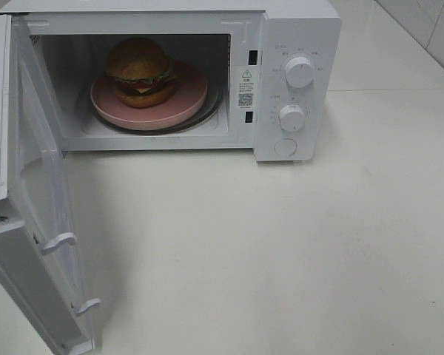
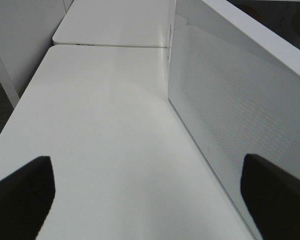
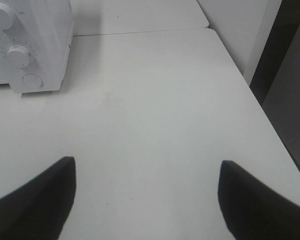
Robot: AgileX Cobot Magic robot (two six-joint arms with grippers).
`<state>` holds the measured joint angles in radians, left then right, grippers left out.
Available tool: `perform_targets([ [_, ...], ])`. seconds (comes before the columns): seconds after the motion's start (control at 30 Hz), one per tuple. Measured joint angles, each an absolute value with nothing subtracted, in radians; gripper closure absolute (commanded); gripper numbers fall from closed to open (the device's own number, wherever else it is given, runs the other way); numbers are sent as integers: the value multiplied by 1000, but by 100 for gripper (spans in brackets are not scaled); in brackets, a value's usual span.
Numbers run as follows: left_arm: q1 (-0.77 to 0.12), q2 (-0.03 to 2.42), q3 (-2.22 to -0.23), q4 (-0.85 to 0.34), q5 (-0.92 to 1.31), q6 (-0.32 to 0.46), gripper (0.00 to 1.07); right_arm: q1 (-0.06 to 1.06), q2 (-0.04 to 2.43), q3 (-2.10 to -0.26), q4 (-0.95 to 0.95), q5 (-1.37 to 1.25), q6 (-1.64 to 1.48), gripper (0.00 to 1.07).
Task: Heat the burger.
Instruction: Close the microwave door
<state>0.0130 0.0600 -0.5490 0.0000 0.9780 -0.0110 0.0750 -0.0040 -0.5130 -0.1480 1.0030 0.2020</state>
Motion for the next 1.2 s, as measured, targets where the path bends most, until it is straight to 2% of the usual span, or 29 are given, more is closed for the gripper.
perform_targets([
  [0.03, 13, 73, -549, 0, 972, -11, 38, 75, -4, -513, -148, 1003, 202, 31],
  [0.07, 13, 97, -550, 0, 953, -11, 55, 75, -4, -513, -148, 1003, 202, 31],
  [0.1, 13, 97, -550, 0, 953, -11, 55, 75, -4, -513, -148, 1003, 202, 31],
  [0.13, 13, 111, -550, 0, 943, -11, 63, 75, -4, -513, -148, 1003, 202, 31],
  [0.17, 13, 111, -550, 0, 943, -11, 63, 75, -4, -513, -148, 1003, 202, 31],
  [0.2, 13, 139, -550, 0, 923, -11, 82, 75, -4, -513, -148, 1003, 202, 31],
  [0.23, 13, 150, -550, 0, 911, -11, 90, 75, -4, -513, -148, 1003, 202, 31],
  [0.27, 13, 150, -550, 0, 911, -11, 90, 75, -4, -513, -148, 1003, 202, 31],
  [0.3, 13, 177, -550, 6, 871, -11, 102, 75, -4, -513, -148, 1003, 202, 31],
  [0.33, 13, 194, -550, 8, 845, -11, 107, 75, -4, -513, -148, 1003, 202, 31],
  [0.63, 13, 365, -535, 53, 594, -11, 107, 75, -4, -513, -148, 1003, 202, 31],
  [0.77, 13, 407, -459, 48, 405, -11, 107, 75, -4, -513, -148, 1003, 202, 31],
  [0.8, 13, 425, -414, 42, 301, -11, 107, 75, -4, -513, -148, 1003, 202, 31],
  [1.2, 13, 608, -205, 38, -224, -11, 107, 75, -4, -513, -148, 1003, 202, 31],
])
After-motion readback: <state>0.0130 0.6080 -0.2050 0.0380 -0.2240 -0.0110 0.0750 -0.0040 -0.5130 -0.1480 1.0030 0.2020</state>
